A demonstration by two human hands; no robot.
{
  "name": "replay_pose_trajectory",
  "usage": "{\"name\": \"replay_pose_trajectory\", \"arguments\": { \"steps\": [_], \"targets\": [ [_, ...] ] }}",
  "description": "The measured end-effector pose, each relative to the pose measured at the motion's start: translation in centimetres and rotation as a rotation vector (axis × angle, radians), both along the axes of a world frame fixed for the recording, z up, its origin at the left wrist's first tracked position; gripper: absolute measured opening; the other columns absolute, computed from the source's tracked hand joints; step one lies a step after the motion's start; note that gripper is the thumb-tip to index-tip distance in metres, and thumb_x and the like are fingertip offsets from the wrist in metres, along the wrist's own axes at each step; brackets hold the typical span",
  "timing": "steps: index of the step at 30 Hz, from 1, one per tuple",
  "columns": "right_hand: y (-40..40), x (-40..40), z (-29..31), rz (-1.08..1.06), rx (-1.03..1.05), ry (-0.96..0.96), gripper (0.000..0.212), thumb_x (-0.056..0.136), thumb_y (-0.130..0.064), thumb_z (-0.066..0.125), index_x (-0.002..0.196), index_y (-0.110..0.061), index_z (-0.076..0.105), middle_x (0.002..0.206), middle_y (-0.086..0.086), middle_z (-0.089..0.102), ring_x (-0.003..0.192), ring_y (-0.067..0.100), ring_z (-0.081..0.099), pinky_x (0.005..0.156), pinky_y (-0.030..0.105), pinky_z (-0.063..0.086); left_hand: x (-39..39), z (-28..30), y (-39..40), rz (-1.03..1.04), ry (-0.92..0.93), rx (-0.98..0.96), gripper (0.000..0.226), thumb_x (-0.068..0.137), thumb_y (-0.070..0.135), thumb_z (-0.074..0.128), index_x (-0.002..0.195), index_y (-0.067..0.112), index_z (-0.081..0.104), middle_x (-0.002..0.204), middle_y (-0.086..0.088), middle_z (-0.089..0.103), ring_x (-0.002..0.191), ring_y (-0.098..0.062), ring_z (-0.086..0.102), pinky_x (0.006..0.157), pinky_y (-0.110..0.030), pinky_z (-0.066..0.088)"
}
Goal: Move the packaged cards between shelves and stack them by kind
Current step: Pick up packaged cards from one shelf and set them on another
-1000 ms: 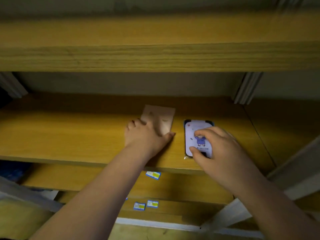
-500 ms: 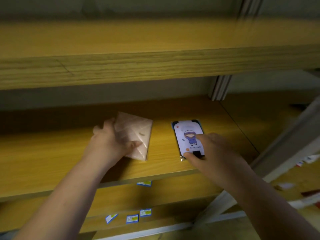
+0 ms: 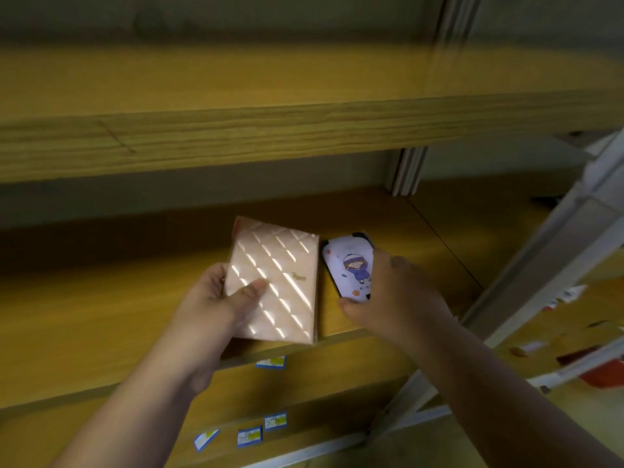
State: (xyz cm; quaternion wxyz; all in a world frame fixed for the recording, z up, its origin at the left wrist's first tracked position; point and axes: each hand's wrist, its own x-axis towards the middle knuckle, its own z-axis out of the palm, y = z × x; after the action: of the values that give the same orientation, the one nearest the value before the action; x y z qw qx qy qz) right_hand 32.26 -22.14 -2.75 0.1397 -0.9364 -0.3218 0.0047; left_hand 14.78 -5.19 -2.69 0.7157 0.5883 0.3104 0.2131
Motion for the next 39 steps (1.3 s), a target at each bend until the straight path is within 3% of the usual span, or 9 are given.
{"name": "replay_pose_trajectory", "arguments": {
  "steps": [7,9,12,17,20,24,29,33,39],
  "targets": [
    [-1.3,1.2,1.0,-0.071,0.058,0.268,0.106,0.058,-0.060,0.087,0.140,-0.023,0.031,0.136,0.005,0.045,0.110,0.019,0.055,0.078,0.030,0.054,-0.4,0.3,-0.5,0.004,-0.091,-0.056,0.034,0.076,0.022,0.073,0.107,0.010,0.065,0.094,-0.011,0.079,0.073,-0.020,0.076,0.054,-0.025,0.056],
    [-1.7,1.4,1.2,-0.064,0.229,0.416,0.091,0.063,-0.044,0.091,0.137,-0.022,0.042,0.132,0.003,0.056,0.112,0.022,0.061,0.084,0.038,0.059,-0.3,0.3,-0.5,-0.005,-0.094,-0.048,0.037,0.077,0.023,0.073,0.111,0.010,0.065,0.097,-0.012,0.079,0.077,-0.021,0.076,0.056,-0.026,0.057],
    [-2.6,0.9,1.3,-0.067,0.414,0.644,0.055,0.079,-0.024,0.083,0.126,-0.022,0.057,0.118,-0.001,0.068,0.101,0.015,0.067,0.075,0.028,0.059,-0.3,0.3,-0.9,0.012,-0.096,-0.043,0.040,0.077,0.023,0.073,0.113,0.008,0.064,0.098,-0.013,0.079,0.078,-0.023,0.076,0.056,-0.027,0.057],
    [-4.3,0.1,1.2,-0.089,0.581,0.877,0.004,0.095,-0.024,0.065,0.097,-0.028,0.065,0.097,0.001,0.073,0.084,0.017,0.071,0.061,0.025,0.055,-0.6,0.7,-2.4,0.086,-0.097,-0.026,0.020,0.088,0.012,0.069,0.107,0.009,0.065,0.092,-0.011,0.078,0.071,-0.017,0.074,0.053,-0.026,0.055],
    [-5.9,-0.1,1.4,-0.077,0.677,0.829,0.008,0.097,-0.026,0.062,0.093,-0.033,0.061,0.091,-0.006,0.073,0.077,0.010,0.074,0.067,0.031,0.063,-0.7,1.0,-3.7,0.130,-0.112,-0.002,0.012,0.090,0.009,0.068,0.101,0.013,0.065,0.089,-0.007,0.078,0.068,-0.014,0.074,0.051,-0.024,0.054],
    [-9.7,-0.3,2.7,-0.012,0.825,0.821,0.019,0.099,-0.025,0.056,0.090,-0.040,0.063,0.081,-0.014,0.075,0.074,-0.004,0.071,0.052,0.018,0.056,-0.5,1.8,-7.1,0.161,-0.119,0.027,0.023,0.089,0.011,0.069,0.112,0.012,0.065,0.097,-0.009,0.079,0.076,-0.020,0.076,0.054,-0.027,0.056],
    [-16.4,-0.6,4.6,0.160,0.884,0.956,0.026,0.085,-0.038,0.055,0.084,-0.062,0.066,0.091,-0.018,0.077,0.083,0.001,0.073,0.055,0.020,0.057,-0.1,3.6,-13.2,0.246,-0.153,0.092,0.055,0.060,0.026,0.081,0.111,0.011,0.066,0.093,-0.012,0.079,0.072,-0.026,0.076,0.053,-0.032,0.056],
    [-22.3,0.8,5.3,0.216,0.892,1.011,0.054,0.099,-0.019,0.055,0.073,-0.065,0.066,0.083,-0.020,0.076,0.077,0.000,0.073,0.052,0.020,0.057,0.1,4.3,-19.1,0.256,-0.197,0.089,0.046,0.063,0.024,0.081,0.107,0.017,0.070,0.094,-0.010,0.079,0.077,-0.027,0.077,0.053,-0.030,0.057],
    [-32.1,4.2,5.7,0.279,0.967,1.040,0.026,0.092,-0.030,0.059,0.113,-0.045,0.067,0.105,-0.004,0.078,0.095,0.017,0.075,0.065,0.032,0.061,2.6,4.2,-28.3,0.259,-0.256,0.068,0.043,0.071,0.024,0.079,0.112,0.013,0.069,0.101,-0.014,0.078,0.082,-0.027,0.077,0.058,-0.032,0.057]
  ]
}}
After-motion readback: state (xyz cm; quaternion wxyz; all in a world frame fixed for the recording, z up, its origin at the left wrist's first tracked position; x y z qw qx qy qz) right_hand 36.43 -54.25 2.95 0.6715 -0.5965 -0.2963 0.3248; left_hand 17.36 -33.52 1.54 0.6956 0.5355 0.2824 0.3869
